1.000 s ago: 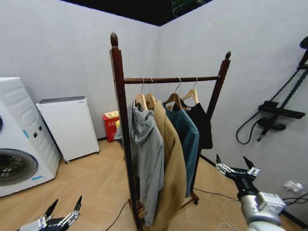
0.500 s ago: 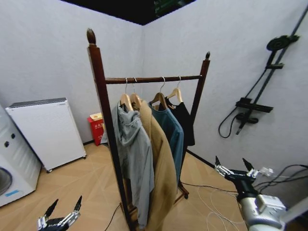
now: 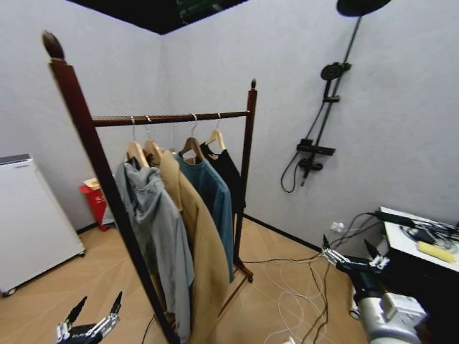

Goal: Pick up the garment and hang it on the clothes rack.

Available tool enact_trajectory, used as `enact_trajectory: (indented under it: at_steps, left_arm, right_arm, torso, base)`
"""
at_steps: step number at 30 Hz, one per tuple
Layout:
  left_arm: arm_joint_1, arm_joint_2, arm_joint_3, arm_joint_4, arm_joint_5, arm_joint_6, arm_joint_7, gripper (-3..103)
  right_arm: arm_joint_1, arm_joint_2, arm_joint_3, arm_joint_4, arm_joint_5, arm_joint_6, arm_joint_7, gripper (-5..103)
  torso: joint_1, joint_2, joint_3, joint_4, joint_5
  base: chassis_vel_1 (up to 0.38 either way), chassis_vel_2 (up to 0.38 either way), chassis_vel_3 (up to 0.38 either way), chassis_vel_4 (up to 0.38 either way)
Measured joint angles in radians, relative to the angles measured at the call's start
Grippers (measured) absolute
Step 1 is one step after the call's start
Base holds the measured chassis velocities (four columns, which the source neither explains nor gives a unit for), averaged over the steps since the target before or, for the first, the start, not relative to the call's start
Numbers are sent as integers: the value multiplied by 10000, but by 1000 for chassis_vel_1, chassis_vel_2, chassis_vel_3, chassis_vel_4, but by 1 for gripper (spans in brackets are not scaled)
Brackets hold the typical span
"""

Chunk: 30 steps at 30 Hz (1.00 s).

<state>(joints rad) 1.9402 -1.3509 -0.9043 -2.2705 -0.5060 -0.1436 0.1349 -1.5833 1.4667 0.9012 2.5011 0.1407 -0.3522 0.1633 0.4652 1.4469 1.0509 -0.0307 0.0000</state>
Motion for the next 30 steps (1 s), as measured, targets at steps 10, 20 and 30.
enact_trajectory:
  at_steps: [10,20,30]
  left_arm:
    - [0,0,0,0,0,0,1,100]
    - [0,0,0,0,0,0,0,100]
    - [1,0,0,0,0,0,0,100]
  right_arm:
    - [-46,-43,-90,-5,59,33,-33,100]
    - [-49,-162,-97,-10,55,8,-46,100]
    - [-150,-167,26,-10,64,-3,-29,100]
  torso:
    - [1,0,0,-3,0]
    - [2,0,0,2,-1]
    - [1,1,0,2,0]
  base:
    - [-60,-175,-166,-62]
    - [82,-105,-102,84]
    - [91,-105,-113,94]
